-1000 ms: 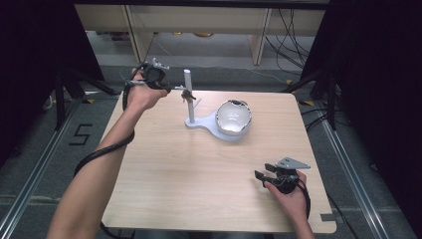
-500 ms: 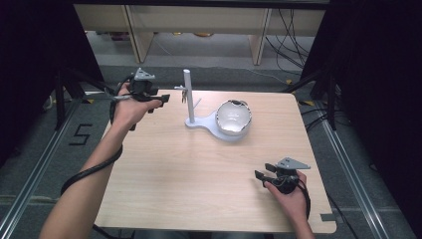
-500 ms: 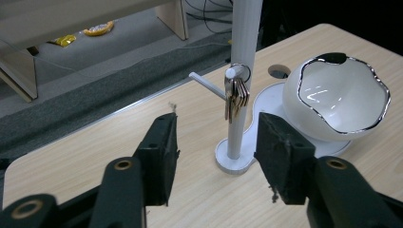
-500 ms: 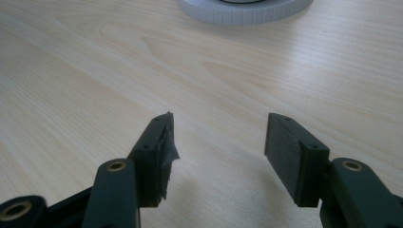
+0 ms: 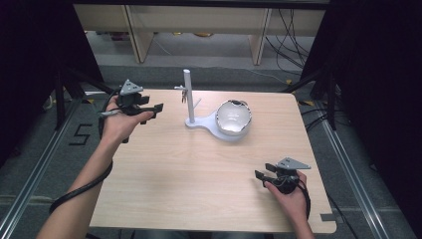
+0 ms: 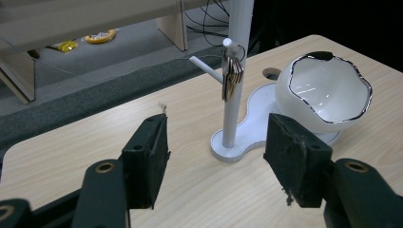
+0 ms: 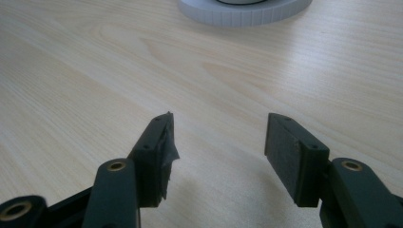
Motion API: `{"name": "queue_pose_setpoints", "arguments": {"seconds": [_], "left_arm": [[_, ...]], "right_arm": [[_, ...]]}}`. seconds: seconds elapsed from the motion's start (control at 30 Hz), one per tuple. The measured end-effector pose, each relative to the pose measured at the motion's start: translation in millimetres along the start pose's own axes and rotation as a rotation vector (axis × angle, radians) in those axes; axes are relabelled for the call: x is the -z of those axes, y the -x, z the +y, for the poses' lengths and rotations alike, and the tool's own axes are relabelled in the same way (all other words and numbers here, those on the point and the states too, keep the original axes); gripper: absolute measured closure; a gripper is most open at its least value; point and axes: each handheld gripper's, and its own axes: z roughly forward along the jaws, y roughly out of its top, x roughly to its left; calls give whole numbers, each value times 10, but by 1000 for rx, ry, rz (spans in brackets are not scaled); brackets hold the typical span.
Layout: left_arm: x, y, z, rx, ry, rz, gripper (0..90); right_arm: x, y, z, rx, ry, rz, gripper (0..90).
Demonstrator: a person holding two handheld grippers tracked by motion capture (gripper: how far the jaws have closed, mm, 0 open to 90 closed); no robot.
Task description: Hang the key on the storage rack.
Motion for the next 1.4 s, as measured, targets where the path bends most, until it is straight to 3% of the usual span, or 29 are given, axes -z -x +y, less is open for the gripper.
{"name": "queue_pose_setpoints", "arguments": {"seconds": [0.1,0.13,0.4,0.43,0.57,0.6,0.7,0.8,1.07,1.17,1.3,1.4], "left_arm": [[47,24,-47,-4,14,-1,395],[65,35,-66,-7,19,-2,394],[167,132,-287,-4,61,3,394],[175,146,-320,-3,65,5,394],[208,186,-477,-4,76,14,392],[218,192,-520,-4,76,15,392],[270,214,-691,1,85,25,392],[294,230,-778,-2,82,27,392],[363,279,-1198,5,83,35,390],[363,299,-1402,18,87,32,390],[359,321,-1715,33,109,66,390],[352,310,-1897,55,111,74,390]], "right_arm": [[1,-1,-1,0,-2,-2,444],[-7,-12,-4,-22,4,17,444],[3,-13,-1,-16,-10,5,444],[-14,17,-3,17,10,5,444],[-8,16,-3,6,11,16,443],[-4,-17,-10,-30,8,9,443],[3,-3,-4,-7,-3,0,443],[-5,-11,-6,-21,7,13,443],[-4,21,-3,22,21,0,443],[-4,20,-3,20,19,0,443],[-1,24,-2,28,19,4,443],[10,-11,-3,-5,-3,4,443]]}}
